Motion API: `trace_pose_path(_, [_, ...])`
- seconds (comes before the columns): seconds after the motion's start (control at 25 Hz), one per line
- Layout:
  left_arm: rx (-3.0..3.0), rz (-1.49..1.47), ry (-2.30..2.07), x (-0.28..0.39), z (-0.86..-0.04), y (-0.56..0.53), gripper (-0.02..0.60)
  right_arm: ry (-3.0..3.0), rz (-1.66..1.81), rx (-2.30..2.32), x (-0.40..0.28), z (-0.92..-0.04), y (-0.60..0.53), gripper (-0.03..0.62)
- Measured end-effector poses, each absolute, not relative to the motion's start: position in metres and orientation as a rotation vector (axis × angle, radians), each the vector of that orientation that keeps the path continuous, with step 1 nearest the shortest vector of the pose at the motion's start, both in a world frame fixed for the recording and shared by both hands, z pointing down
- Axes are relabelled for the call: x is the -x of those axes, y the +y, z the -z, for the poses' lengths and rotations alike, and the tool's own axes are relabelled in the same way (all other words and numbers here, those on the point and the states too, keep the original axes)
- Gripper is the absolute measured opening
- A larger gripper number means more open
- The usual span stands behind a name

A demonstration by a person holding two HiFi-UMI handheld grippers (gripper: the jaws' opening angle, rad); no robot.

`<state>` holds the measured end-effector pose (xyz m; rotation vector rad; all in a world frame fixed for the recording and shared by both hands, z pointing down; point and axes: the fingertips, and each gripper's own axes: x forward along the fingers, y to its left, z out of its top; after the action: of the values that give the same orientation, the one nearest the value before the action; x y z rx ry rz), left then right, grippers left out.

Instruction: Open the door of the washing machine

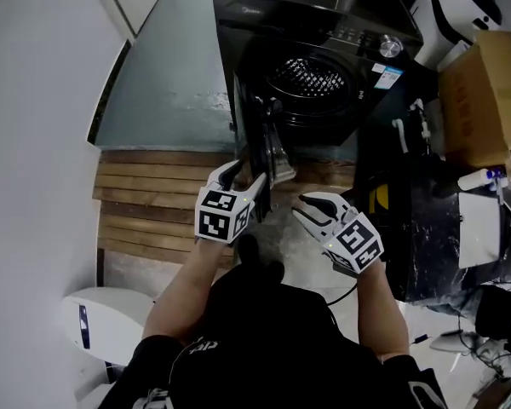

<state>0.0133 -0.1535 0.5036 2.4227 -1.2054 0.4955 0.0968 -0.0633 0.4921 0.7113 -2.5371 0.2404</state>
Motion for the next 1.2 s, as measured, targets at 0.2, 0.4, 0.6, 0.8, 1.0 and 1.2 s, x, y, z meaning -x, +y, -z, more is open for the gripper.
trace_pose_path(0.2, [-2.385, -0.601, -1.282, 0.012, -0.516, -0.146, 0.232, -2.621, -0.310, -0.683, -0.087, -0.483, -0.049, 0.101])
trace_pose_path(0.4, [-2.340, -0.643, -1.302, 0.040, -0.529, -0.144, 0.201, -2.617, -0.282, -0.653, -0.069, -0.481, -0.041, 0.100])
trace_pose_path(0.6, [-2.337, -0.612, -1.303, 0.062, -0.528, -0.145, 0.198, -2.608, -0.245, -0.627, -0.056, -0.479, -0.045, 0.098])
trace_pose_path(0.8, [-2.318, -0.638, -1.359, 0.084, -0.525, -0.144, 0.183, -2.622, -0.242, -0.606, -0.043, -0.474, -0.052, 0.097])
trace_pose_path(1.0, [-2.270, -0.643, -1.435, 0.106, -0.524, -0.144, 0.165, -2.629, -0.236, -0.573, -0.031, -0.473, -0.056, 0.094])
trace_pose_path(1.2, [-2.205, -0.650, -1.545, 0.132, -0.524, -0.148, 0.150, -2.619, -0.218, -0.559, -0.025, -0.480, -0.057, 0.090])
